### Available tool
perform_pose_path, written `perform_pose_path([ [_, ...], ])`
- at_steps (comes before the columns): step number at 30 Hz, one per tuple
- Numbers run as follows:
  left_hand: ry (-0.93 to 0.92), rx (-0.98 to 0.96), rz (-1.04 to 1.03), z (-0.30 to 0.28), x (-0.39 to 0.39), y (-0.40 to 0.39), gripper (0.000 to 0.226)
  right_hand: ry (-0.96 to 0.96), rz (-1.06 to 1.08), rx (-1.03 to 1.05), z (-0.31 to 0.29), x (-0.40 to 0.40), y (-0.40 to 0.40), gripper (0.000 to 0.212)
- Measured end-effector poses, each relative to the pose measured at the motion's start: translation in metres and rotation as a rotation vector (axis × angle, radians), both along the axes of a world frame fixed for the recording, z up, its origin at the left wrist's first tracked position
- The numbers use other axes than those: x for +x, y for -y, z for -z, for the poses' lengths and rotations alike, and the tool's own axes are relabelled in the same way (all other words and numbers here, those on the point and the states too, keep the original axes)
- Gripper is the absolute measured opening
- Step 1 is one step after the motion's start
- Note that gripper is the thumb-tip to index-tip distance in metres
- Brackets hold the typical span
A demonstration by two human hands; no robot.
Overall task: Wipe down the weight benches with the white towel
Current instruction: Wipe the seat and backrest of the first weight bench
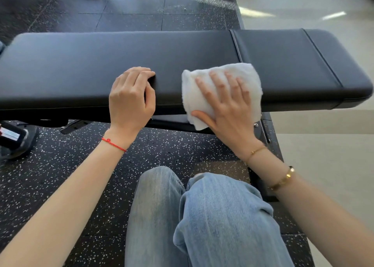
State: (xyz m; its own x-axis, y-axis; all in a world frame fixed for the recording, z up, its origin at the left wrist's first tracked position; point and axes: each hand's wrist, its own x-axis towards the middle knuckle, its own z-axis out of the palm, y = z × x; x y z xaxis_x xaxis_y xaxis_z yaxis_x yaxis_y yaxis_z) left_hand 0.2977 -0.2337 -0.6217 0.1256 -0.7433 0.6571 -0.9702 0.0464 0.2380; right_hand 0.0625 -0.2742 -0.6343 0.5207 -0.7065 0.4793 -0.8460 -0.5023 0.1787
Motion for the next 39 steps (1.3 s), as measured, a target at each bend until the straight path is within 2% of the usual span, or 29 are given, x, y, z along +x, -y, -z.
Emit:
perform_pose_path([
  [3,-0.017,0.016,-0.013,-0.002,-0.002,-0.001,0.029,-0.007,0.004,-0.032,0.001,-0.008,0.001,0.068],
  [11,-0.046,0.080,0.012,-0.009,-0.041,0.010,0.033,0.134,0.161,-0.005,0.004,-0.090,0.014,0.069],
  [18,-0.055,0.117,0.079,-0.012,-0.080,0.025,0.035,0.052,0.044,-0.027,0.007,-0.076,0.014,0.065],
  [25,-0.053,0.151,0.129,-0.014,-0.122,0.036,0.035,0.156,0.175,0.027,0.006,-0.167,0.033,0.068],
  [34,-0.019,0.168,0.147,-0.014,-0.156,0.044,0.036,0.116,0.084,0.006,0.003,-0.215,0.056,0.069],
  [39,-0.004,0.132,0.121,-0.012,-0.145,0.041,0.033,0.018,0.033,-0.030,-0.001,-0.207,0.053,0.068],
])
